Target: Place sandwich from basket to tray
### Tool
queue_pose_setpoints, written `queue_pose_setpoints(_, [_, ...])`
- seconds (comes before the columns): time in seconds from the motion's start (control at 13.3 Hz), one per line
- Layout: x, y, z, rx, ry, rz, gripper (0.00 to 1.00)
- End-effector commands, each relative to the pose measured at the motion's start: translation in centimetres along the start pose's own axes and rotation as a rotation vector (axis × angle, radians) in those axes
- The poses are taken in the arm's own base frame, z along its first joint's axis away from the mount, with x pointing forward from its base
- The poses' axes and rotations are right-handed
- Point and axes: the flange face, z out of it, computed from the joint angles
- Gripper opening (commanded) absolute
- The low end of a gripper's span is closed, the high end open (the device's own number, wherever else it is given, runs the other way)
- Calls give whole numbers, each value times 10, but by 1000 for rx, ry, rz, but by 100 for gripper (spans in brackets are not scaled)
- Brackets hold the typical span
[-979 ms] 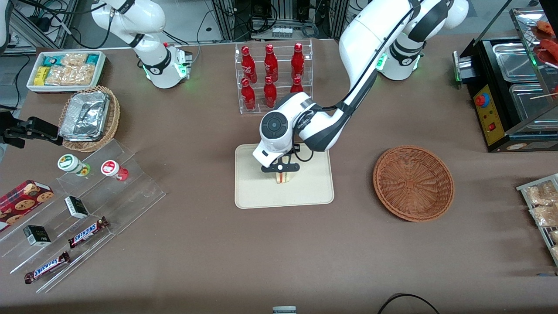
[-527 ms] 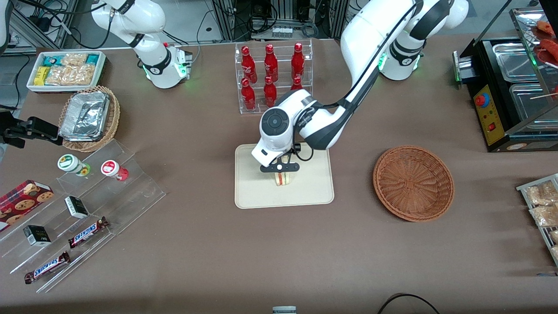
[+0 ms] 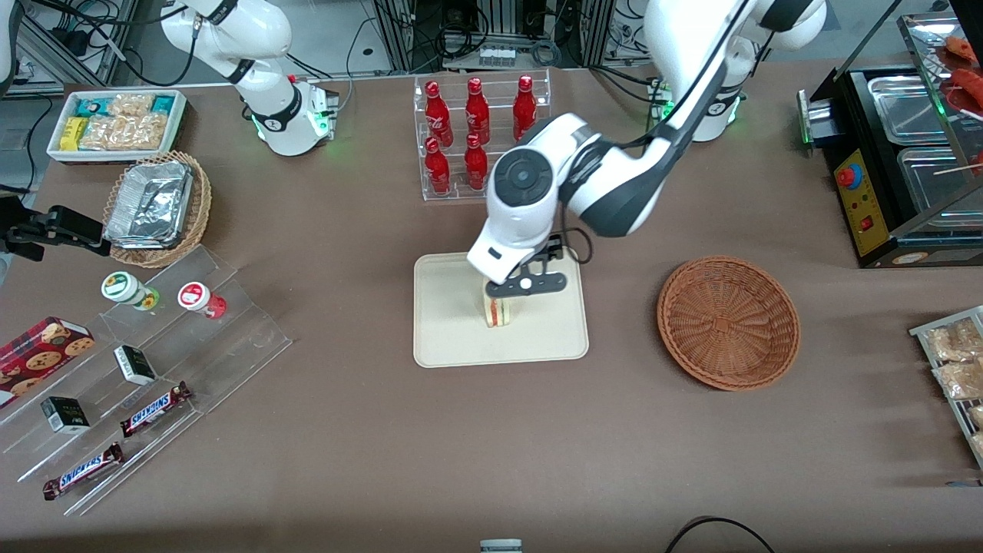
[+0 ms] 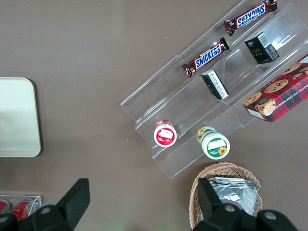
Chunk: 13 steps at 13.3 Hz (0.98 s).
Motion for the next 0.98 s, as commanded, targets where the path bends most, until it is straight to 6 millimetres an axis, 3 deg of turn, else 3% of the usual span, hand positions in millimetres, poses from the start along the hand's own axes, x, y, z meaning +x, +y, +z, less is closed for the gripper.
queue_pose_setpoints(0.0, [5, -50, -57, 11, -8, -77, 100])
queue_pose_setpoints(0.3, [24, -120, -112, 21, 7, -132, 100])
queue_pose_setpoints(0.75, [55, -214, -145, 35, -20, -71, 100])
queue_pose_setpoints(0.9, [57, -235, -153, 43, -31, -54, 100])
